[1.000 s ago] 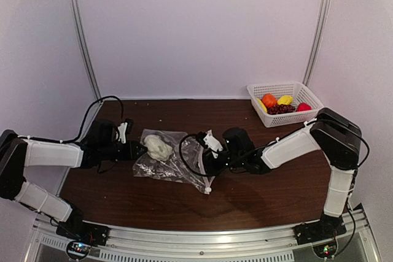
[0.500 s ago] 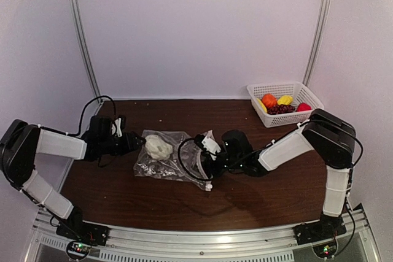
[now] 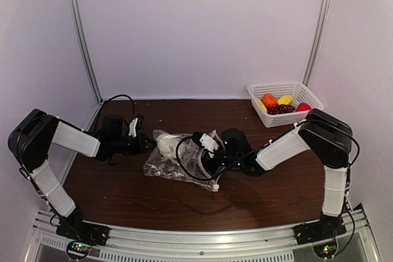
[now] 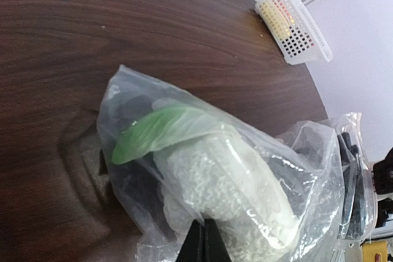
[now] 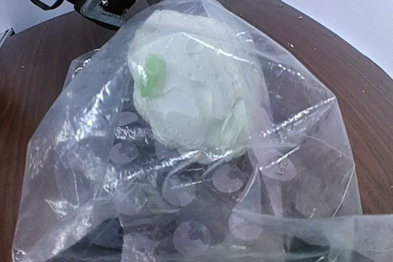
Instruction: Open the zip-top bag and remove the fake food
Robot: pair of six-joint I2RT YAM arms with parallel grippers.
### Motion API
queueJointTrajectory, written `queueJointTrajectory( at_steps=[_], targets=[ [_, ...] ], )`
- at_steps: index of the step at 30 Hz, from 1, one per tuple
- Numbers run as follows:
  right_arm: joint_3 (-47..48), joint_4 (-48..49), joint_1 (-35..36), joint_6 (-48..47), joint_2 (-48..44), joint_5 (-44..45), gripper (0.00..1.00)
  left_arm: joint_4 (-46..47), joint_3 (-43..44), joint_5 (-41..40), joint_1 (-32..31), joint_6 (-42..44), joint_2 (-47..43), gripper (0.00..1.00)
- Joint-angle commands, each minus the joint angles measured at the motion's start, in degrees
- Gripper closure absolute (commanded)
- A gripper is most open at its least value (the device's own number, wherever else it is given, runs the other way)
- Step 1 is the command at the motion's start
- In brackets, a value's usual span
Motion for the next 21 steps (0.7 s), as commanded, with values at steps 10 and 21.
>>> queueJointTrajectory(
  at_steps=[10, 21],
  targets=[
    [3.4, 4.8, 2.0, -8.5, 2.2, 1.4, 0.16, -3.5, 4.6, 9.1, -5.5, 3.5, 0.8, 1.00],
    [3.2, 7.7, 3.7, -12.2, 4.3, 4.1, 0.13, -1.0, 4.9, 13.0, -8.3, 0.4, 2.9, 1.00]
  ],
)
